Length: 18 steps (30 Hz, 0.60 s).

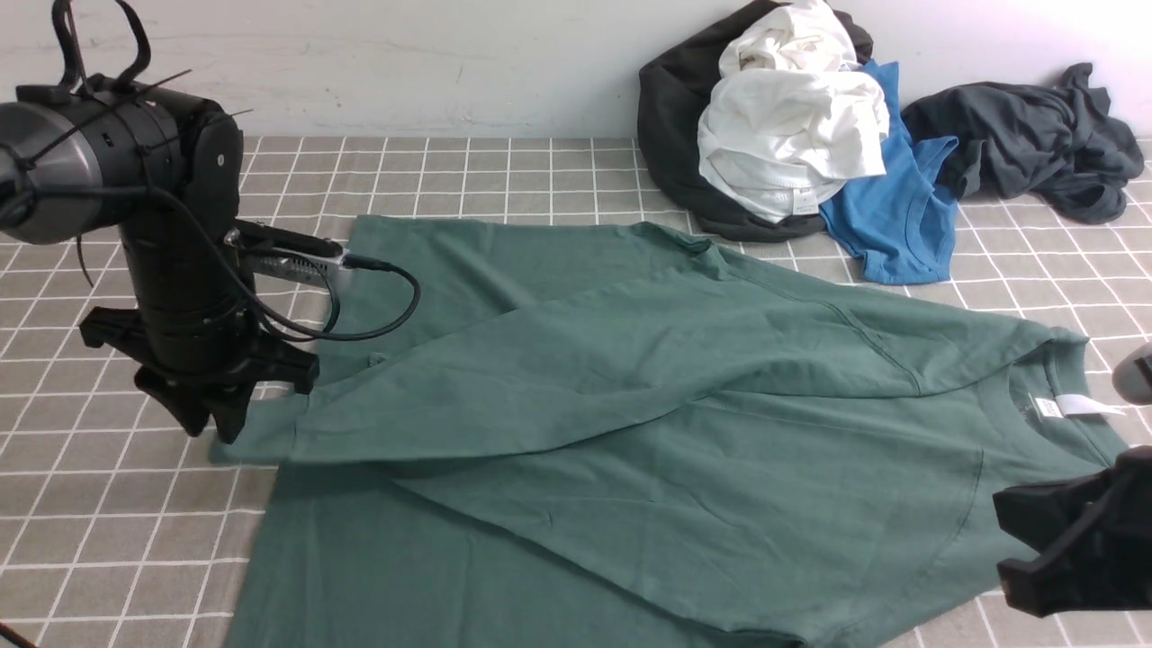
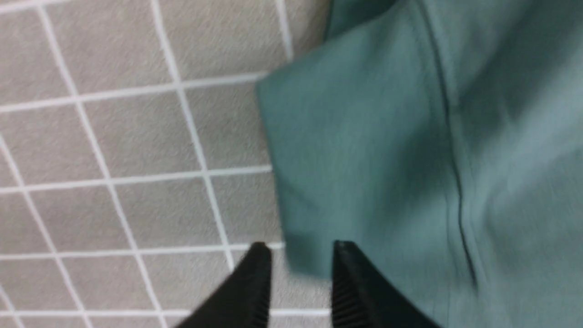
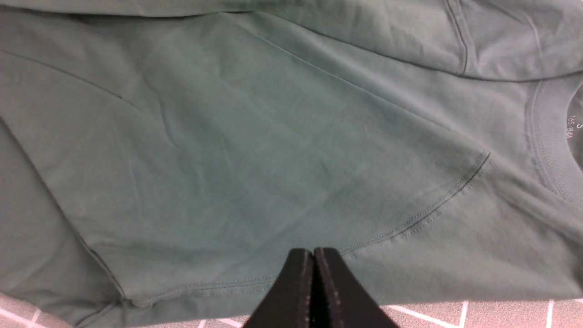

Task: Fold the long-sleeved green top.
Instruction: Use the left arm to drag and drop the cuff onto the cuff closest to the left arm, then use both arms simultaneously to clamp the lower edge of the clothing fabric

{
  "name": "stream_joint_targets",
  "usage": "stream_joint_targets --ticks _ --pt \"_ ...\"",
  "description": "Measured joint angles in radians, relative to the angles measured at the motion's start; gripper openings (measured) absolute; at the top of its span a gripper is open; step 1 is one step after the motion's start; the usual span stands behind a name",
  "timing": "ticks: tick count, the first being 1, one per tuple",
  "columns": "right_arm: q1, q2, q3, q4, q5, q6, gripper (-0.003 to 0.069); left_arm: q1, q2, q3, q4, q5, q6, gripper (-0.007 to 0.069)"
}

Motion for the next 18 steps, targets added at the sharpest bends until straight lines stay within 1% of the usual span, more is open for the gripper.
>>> stream_joint_targets --ticks 2,4,5,6,7,9,10,11,12,13,15,16,17,18 --pt "0.000 0.000 0.000 0.005 0.008 0.000 -0.0010 -0.028 -0.053 0.010 0.007 0.014 0.002 0.0352" --pt "0.000 0.000 0.000 0.006 0.013 0.000 -0.0010 -0.069 -0.119 0.049 0.008 0.026 0.018 0.0433" --pt "0.000 0.000 0.000 0.006 0.014 0.000 -0.0010 -0.081 -0.136 0.056 0.008 0.027 0.021 0.0449" --pt "0.000 0.000 0.000 0.009 0.015 0.000 -0.0010 -0.134 -0.204 0.138 0.008 0.022 0.063 0.0491" --pt "0.000 0.000 0.000 0.012 0.015 0.000 -0.0010 -0.164 -0.246 0.187 0.008 0.011 0.091 0.0507" --pt "0.000 0.000 0.000 0.026 0.019 -0.007 -0.0010 -0.244 -0.319 0.330 0.004 -0.046 0.184 0.0519" --pt "0.000 0.000 0.000 0.027 0.019 -0.009 -0.0010 -0.253 -0.319 0.345 0.003 -0.053 0.195 0.0519" --pt "0.000 0.000 0.000 0.042 0.029 -0.029 -0.0010 -0.322 -0.369 0.482 -0.001 -0.122 0.301 0.0521" --pt "0.000 0.000 0.000 0.055 0.036 -0.044 -0.0010 -0.342 -0.386 0.525 -0.002 -0.146 0.338 0.0521" --pt "0.000 0.000 0.000 0.079 0.045 -0.070 -0.0010 -0.377 -0.401 0.606 -0.002 -0.194 0.414 0.0521" --pt "0.000 0.000 0.000 0.125 0.051 -0.120 -0.0010 -0.415 -0.413 0.703 -0.002 -0.259 0.517 0.0521" --pt "0.000 0.000 0.000 0.131 0.051 -0.127 -0.0010 -0.422 -0.413 0.721 -0.002 -0.272 0.537 0.0521" --pt "0.001 0.000 0.000 0.176 0.052 -0.179 -0.0010 -0.440 -0.413 0.772 0.000 -0.321 0.590 0.0521" --pt "0.005 0.000 0.000 0.195 0.052 -0.206 -0.0010 -0.446 -0.412 0.795 0.000 -0.349 0.610 0.0521"
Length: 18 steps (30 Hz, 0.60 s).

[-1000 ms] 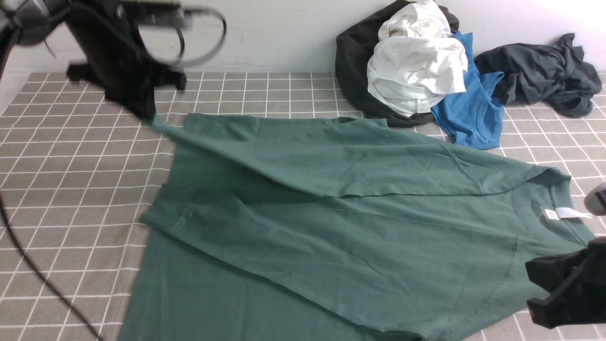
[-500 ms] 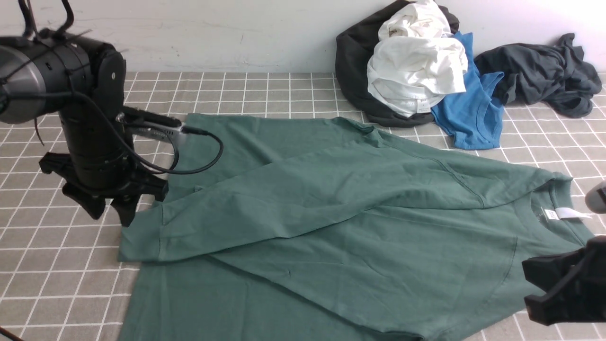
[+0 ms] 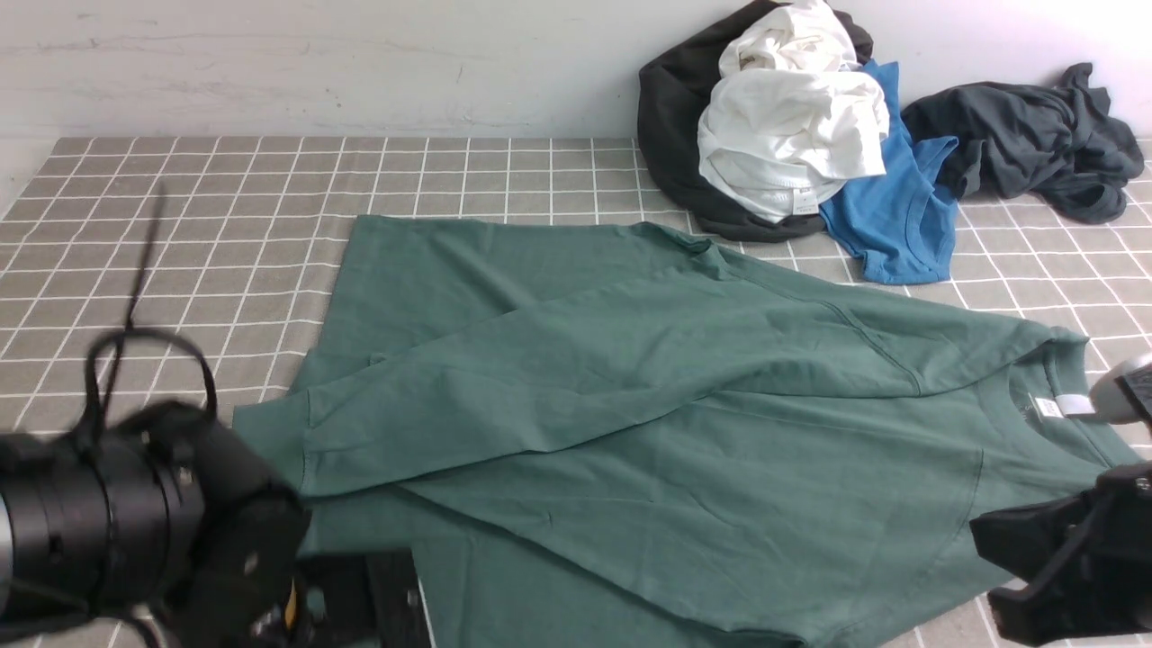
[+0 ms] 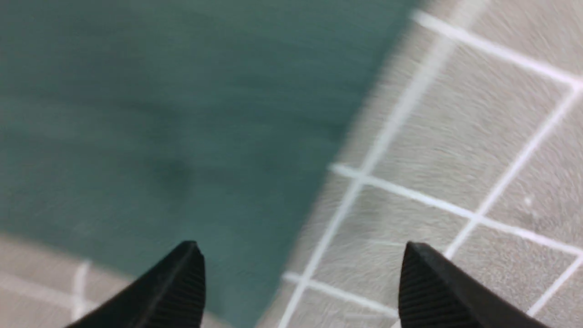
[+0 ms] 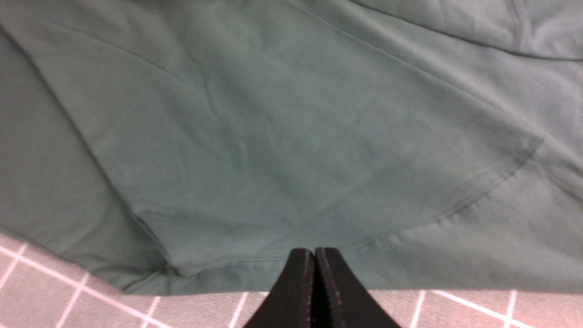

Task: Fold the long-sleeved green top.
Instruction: Use both arms simultaneously to clamp the lower edge of the clothing fabric

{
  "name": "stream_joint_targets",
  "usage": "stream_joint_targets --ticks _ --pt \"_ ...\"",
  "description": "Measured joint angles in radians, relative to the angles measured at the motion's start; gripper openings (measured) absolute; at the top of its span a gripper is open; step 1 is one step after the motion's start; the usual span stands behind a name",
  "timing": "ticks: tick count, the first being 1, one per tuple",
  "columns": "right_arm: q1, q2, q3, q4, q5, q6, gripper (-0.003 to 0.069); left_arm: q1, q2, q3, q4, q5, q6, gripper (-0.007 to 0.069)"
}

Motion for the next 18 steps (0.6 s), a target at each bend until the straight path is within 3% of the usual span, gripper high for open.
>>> stream_joint_targets --ticks 5,12,18 --pt "0.038 0.000 0.000 0.090 0.003 -0.119 -0.0010 -0.007 0.008 0.052 0.019 -0.095 0.014 0.0486" --pt "0.055 0.000 0.000 0.153 0.022 -0.202 -0.0010 -0.011 0.013 0.057 0.165 -0.160 -0.226 0.0241" --pt "0.055 0.000 0.000 0.154 0.023 -0.209 -0.0010 -0.012 0.015 0.061 0.228 -0.179 -0.331 0.0076"
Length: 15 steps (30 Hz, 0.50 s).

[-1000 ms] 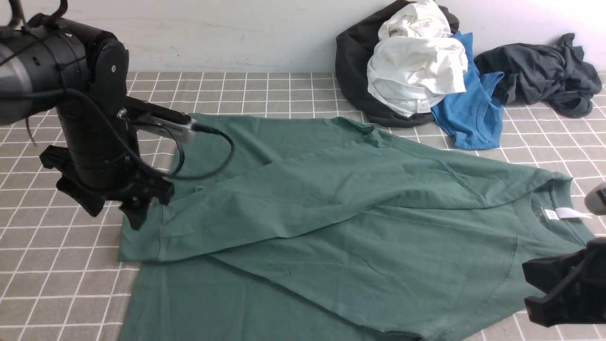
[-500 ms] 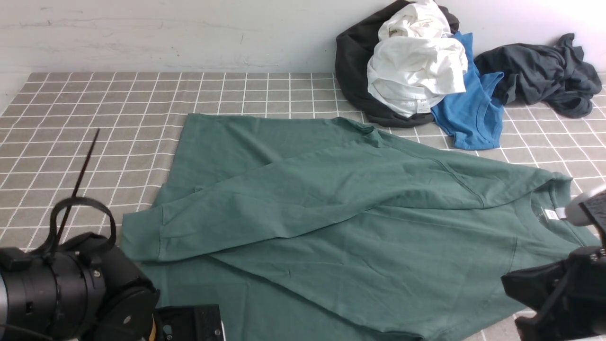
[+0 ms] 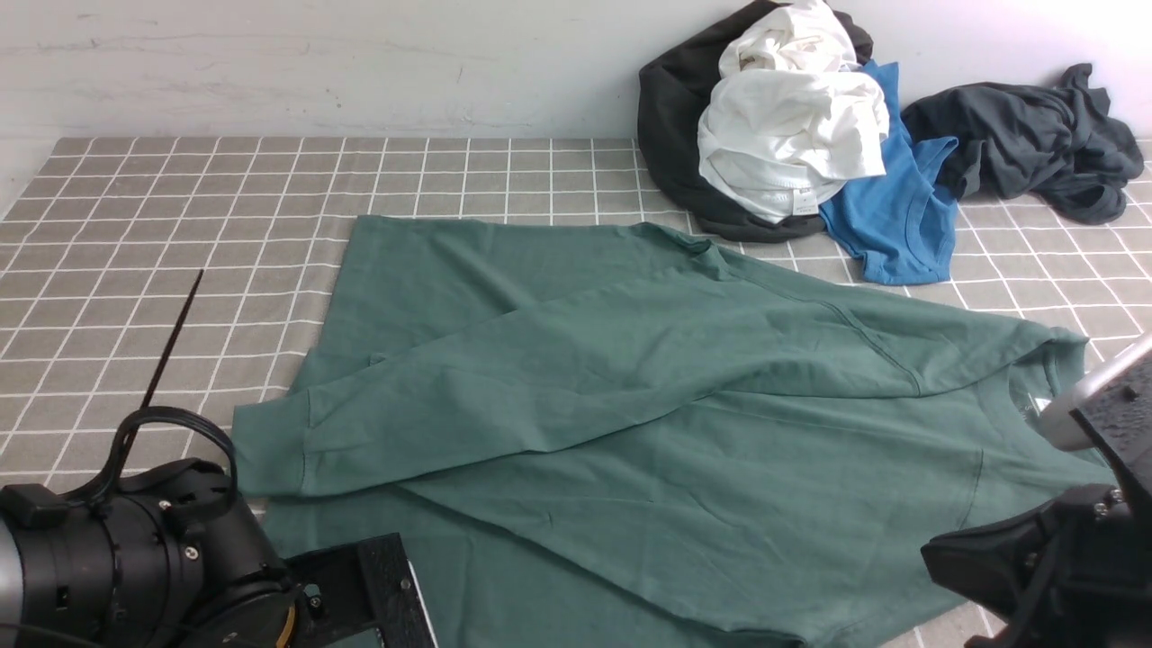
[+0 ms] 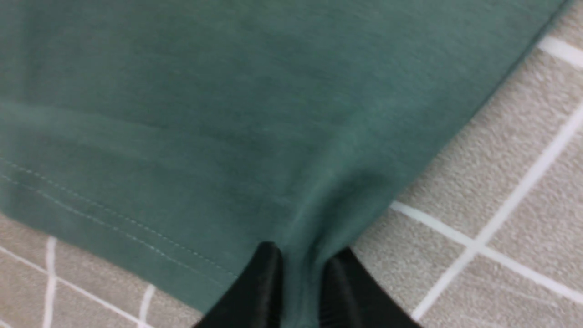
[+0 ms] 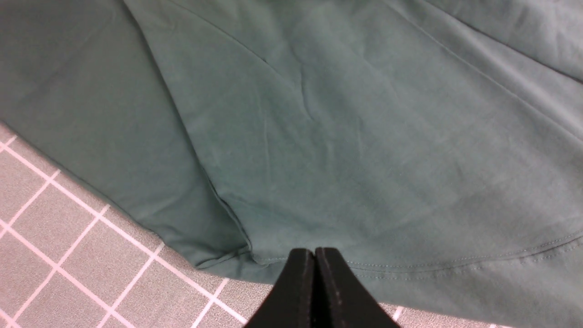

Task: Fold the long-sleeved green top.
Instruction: Use both arms simultaneously to clamp the lower edge of the clothing fabric

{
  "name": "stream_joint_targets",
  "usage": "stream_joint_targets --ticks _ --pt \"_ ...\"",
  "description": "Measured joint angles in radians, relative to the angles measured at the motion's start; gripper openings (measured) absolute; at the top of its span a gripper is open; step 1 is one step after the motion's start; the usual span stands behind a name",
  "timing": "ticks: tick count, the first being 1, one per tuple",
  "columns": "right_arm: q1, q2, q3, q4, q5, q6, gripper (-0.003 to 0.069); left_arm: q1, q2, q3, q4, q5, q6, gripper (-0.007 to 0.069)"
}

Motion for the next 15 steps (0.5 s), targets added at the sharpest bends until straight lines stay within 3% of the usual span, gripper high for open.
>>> stream_joint_targets --ticks 3,11,15 --pt "0.000 0.000 0.000 0.000 0.000 0.000 -0.0010 -0.025 -0.013 -0.005 0.007 0.018 -0.034 0.0012" --pt "0.000 0.013 -0.045 -0.004 0.112 -0.043 -0.0008 -0.064 -0.123 -0.027 0.008 0.191 -0.058 0.0004" --pt "0.000 0.088 -0.151 -0.122 0.197 -0.091 0.0036 -0.065 -0.176 -0.027 0.005 0.256 -0.058 0.0005"
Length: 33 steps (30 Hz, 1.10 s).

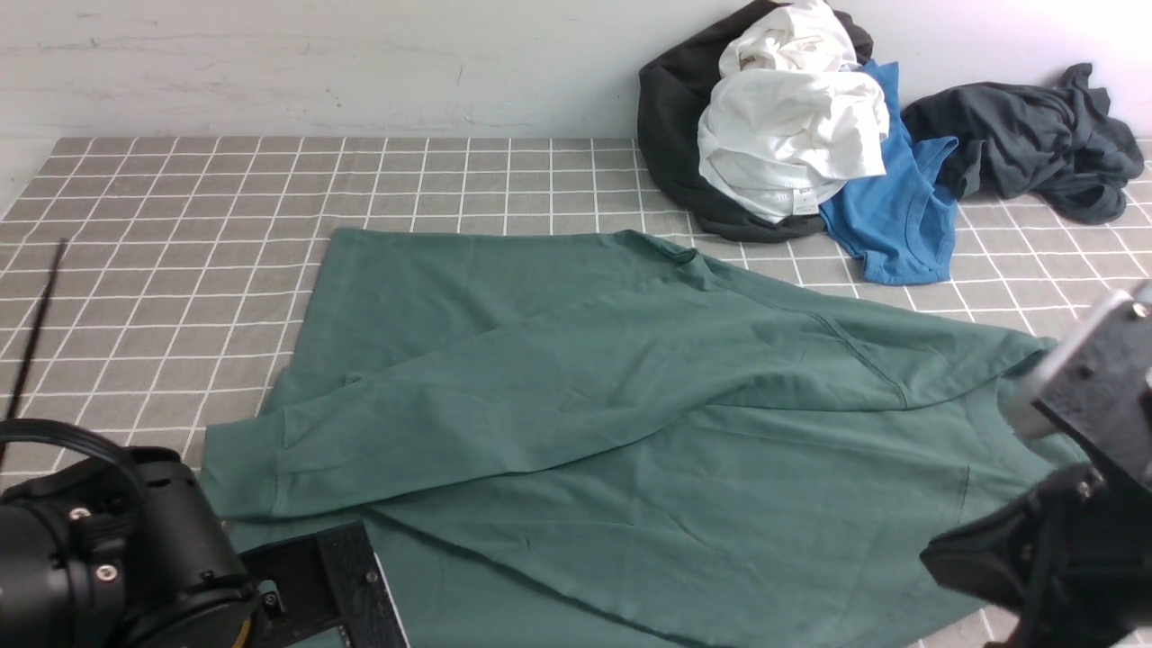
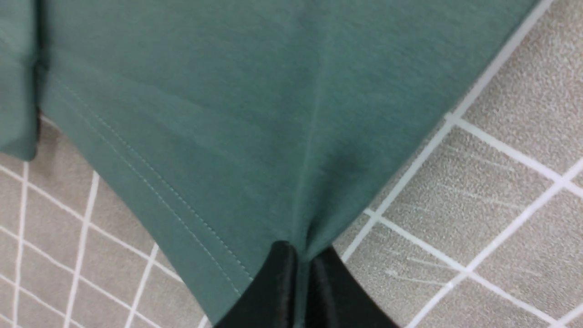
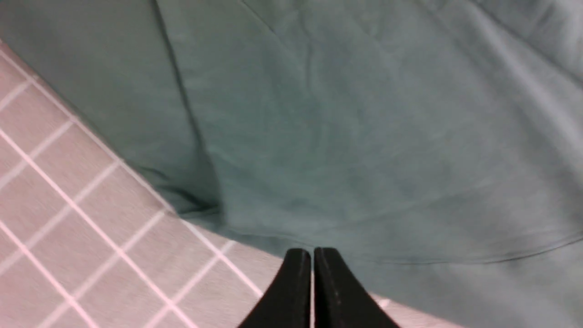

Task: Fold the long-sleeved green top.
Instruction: Use both arms simultaneously to clamp the lower edge of the clothing fabric

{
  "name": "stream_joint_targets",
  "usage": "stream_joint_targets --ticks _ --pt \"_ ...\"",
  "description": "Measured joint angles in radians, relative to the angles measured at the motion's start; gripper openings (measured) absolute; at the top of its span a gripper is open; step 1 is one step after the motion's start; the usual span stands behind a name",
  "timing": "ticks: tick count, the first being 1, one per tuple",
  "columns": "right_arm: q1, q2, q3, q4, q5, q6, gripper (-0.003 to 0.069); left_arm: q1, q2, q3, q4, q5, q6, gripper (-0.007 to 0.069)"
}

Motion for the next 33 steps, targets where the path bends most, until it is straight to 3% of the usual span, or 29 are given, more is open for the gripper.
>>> stream_joint_targets --ticks 2,3,4,5,9,13,17,21,22,25,26,29,33 --pt "0.000 0.033 -0.021 -0.061 0.005 -0.002 0.0068 0.000 -0.009 0.000 -0.007 -0.006 0.000 0.0005" --pt "0.000 0.091 -0.025 -0.137 0.008 -0.003 0.0135 0.000 -0.014 0.000 -0.026 -0.030 -0.002 0.0006" --pt "0.000 0.098 -0.025 -0.145 0.008 -0.003 0.0135 0.000 -0.014 0.000 -0.028 -0.032 -0.002 0.0006" --pt "0.000 0.167 -0.021 -0.212 0.012 -0.006 0.0208 0.000 -0.014 0.000 -0.051 -0.064 -0.003 0.0006" --pt "0.000 0.302 -0.014 -0.384 -0.007 -0.023 0.0344 0.000 -0.014 -0.002 -0.088 -0.081 -0.003 0.0006" --pt "0.000 0.416 -0.014 -0.496 -0.062 -0.025 0.0384 0.000 -0.022 -0.009 -0.092 -0.067 -0.007 0.0006" --pt "0.000 0.535 -0.014 -0.573 -0.114 -0.023 0.0349 0.000 -0.045 -0.013 -0.093 -0.064 -0.031 0.0006" --pt "0.001 0.560 -0.022 -0.601 -0.120 0.027 0.0218 0.000 -0.087 -0.014 -0.080 -0.048 -0.104 0.0006" --pt "0.001 0.560 -0.023 -0.601 -0.120 0.031 0.0218 0.000 -0.087 -0.014 -0.080 -0.048 -0.104 0.0006" --pt "0.001 0.550 -0.054 -0.619 -0.116 0.127 0.0053 0.015 -0.135 -0.044 -0.058 -0.039 -0.212 0.0006" --pt "0.001 0.540 -0.072 -0.619 -0.107 0.165 0.0030 0.027 -0.143 -0.059 -0.061 -0.034 -0.229 0.0006" --pt "0.001 0.509 -0.137 -0.620 -0.062 0.272 -0.0002 0.092 -0.145 -0.135 -0.096 -0.016 -0.231 0.0013" --pt "0.001 0.499 -0.218 -0.628 -0.013 0.327 -0.0006 0.175 -0.112 -0.238 -0.139 -0.017 -0.189 0.0013"
